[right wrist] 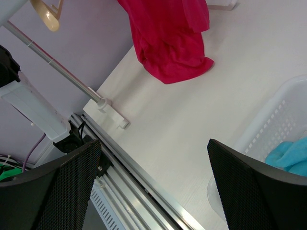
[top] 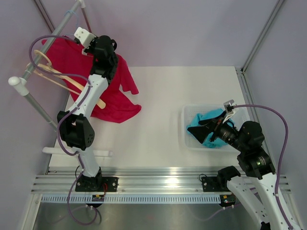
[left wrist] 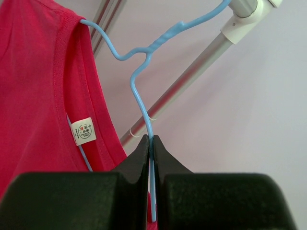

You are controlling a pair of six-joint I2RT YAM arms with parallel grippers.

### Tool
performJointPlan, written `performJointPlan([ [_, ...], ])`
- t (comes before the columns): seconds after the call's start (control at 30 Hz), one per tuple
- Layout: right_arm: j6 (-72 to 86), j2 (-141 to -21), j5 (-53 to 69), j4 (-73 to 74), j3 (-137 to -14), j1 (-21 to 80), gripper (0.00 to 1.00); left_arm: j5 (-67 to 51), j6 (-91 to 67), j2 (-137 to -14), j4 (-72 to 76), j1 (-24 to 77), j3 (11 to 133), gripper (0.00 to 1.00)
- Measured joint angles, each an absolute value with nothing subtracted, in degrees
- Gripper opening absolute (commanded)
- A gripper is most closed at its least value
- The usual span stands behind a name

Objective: Remove the t-shirt from the hanger

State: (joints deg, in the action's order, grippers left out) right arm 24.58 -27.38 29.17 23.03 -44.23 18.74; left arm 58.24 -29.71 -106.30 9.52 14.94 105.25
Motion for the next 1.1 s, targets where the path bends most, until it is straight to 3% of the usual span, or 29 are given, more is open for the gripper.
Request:
performJointPlan([
  [1.1, 24.6, -27.4, 29.2, 23.0, -44.2, 18.7, 0.99, 51.2, -20.0, -104.2, 11.7, 14.9, 107.1, 0.0],
])
